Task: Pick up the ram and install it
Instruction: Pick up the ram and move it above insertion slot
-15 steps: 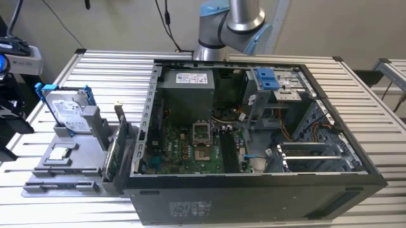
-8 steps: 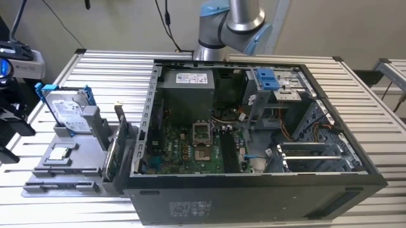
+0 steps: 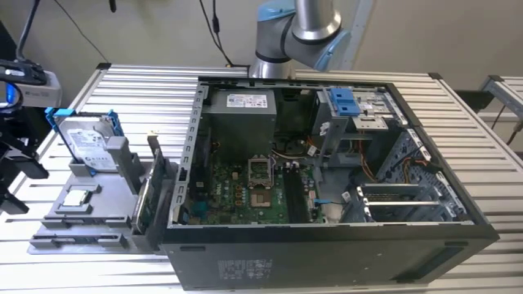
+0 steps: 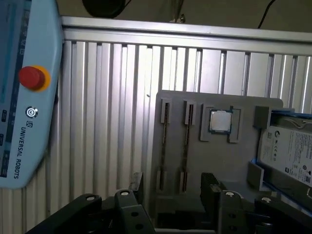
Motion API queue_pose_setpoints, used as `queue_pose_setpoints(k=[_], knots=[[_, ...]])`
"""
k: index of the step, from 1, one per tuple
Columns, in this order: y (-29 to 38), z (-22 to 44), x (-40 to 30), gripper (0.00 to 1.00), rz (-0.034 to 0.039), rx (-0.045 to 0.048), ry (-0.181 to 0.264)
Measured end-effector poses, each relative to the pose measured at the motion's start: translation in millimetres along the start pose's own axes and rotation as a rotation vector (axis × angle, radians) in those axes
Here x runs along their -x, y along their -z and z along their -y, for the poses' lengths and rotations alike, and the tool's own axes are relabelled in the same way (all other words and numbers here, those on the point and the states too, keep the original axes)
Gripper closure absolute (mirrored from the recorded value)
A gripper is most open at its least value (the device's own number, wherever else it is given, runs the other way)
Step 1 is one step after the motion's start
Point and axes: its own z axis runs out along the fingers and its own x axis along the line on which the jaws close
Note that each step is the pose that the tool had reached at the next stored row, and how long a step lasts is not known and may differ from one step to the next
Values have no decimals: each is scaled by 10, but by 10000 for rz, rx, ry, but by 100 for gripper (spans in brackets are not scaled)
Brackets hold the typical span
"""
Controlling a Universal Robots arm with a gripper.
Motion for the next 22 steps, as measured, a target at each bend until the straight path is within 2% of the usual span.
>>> queue_pose_setpoints(k=[22], knots=[[-240,-6,-7,41,0,0,0]])
